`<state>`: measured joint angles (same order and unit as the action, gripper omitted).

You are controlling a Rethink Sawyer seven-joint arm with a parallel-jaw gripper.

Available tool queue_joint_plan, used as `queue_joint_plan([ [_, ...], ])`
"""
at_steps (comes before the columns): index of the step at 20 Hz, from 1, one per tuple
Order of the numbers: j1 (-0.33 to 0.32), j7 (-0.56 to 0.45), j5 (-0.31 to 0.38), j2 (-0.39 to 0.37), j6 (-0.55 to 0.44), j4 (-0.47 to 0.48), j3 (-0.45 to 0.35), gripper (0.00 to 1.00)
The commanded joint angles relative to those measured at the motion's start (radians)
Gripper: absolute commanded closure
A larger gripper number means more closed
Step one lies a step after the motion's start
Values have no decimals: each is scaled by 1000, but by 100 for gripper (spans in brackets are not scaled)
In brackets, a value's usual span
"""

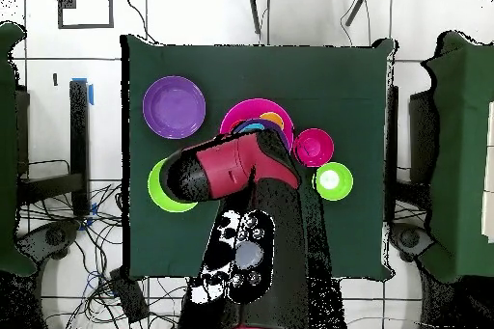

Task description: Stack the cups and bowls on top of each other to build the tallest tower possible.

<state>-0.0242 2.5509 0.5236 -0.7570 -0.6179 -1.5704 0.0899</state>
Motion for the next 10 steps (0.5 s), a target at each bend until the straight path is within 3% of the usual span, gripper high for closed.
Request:
queue_joint_plan([
  [1, -2, -93, 86, 97, 87, -34, -79, 0],
  [9, -32, -105, 63, 103, 119, -57, -109, 0],
  [10, -49, -115, 48, 101, 127, -69, -126, 100],
])
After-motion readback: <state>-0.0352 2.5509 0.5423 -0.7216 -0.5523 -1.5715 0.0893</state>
